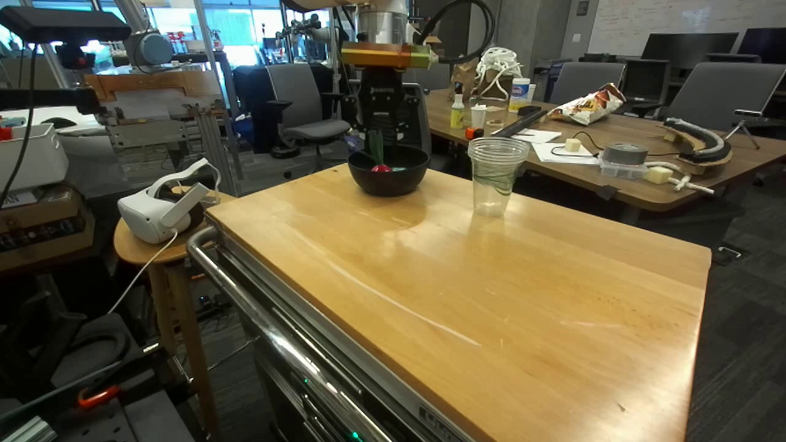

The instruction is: Stack the cups then put the radish toy and the green block on the table

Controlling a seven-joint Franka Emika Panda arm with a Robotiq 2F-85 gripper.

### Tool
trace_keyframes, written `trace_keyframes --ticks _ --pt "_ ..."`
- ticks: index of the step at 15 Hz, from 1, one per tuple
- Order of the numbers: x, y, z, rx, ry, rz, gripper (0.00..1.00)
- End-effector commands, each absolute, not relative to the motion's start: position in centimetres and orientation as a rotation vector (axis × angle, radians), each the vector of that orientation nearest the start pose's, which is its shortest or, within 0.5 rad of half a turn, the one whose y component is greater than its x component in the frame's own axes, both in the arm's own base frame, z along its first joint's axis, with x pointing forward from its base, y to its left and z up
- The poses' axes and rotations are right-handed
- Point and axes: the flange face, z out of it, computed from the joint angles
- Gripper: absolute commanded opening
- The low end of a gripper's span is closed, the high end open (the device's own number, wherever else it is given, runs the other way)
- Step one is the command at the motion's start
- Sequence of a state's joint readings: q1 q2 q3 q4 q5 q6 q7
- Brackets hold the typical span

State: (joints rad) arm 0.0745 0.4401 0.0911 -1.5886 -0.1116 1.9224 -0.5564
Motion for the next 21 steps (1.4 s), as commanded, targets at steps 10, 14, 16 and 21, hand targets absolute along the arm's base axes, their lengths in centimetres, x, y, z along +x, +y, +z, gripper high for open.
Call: trace_keyframes --ticks 10,14,16,21 --pt "65.7 10.5 37.4 -2.91 -1.212 0.167 0.56" --pt "65.4 10.6 37.5 -2.917 -1.221 0.167 0.24" --pt "65.2 10.5 37.9 -2.922 -1.227 0.151 0.09" --pt "64.4 10.1 39.1 -2.927 -1.249 0.083 0.0"
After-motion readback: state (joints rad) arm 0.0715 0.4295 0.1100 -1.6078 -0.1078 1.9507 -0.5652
